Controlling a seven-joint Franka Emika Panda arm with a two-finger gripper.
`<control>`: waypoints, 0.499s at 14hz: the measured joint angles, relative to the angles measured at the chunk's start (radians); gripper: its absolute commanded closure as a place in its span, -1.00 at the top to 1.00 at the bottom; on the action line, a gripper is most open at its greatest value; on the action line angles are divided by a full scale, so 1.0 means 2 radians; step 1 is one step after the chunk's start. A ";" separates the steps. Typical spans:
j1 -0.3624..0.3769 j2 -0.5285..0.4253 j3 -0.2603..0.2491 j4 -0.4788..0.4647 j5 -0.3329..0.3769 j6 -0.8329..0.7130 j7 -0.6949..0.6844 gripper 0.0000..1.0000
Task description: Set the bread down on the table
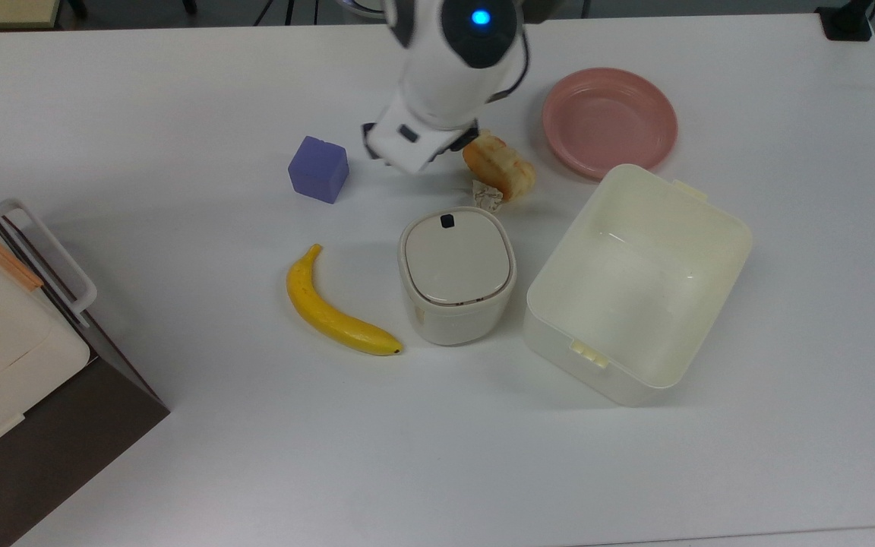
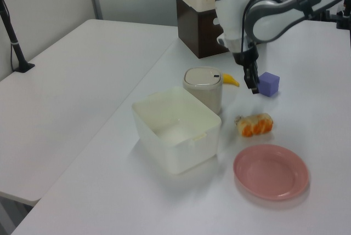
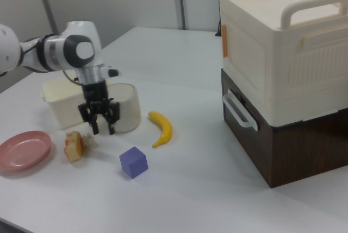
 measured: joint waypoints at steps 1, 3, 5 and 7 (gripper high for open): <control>-0.011 -0.003 0.000 0.005 0.000 0.010 0.000 1.00; -0.034 -0.017 0.000 0.014 0.000 0.030 0.000 1.00; -0.056 -0.040 0.000 0.025 0.001 0.034 0.000 1.00; -0.071 -0.072 0.000 0.036 0.003 0.034 0.000 1.00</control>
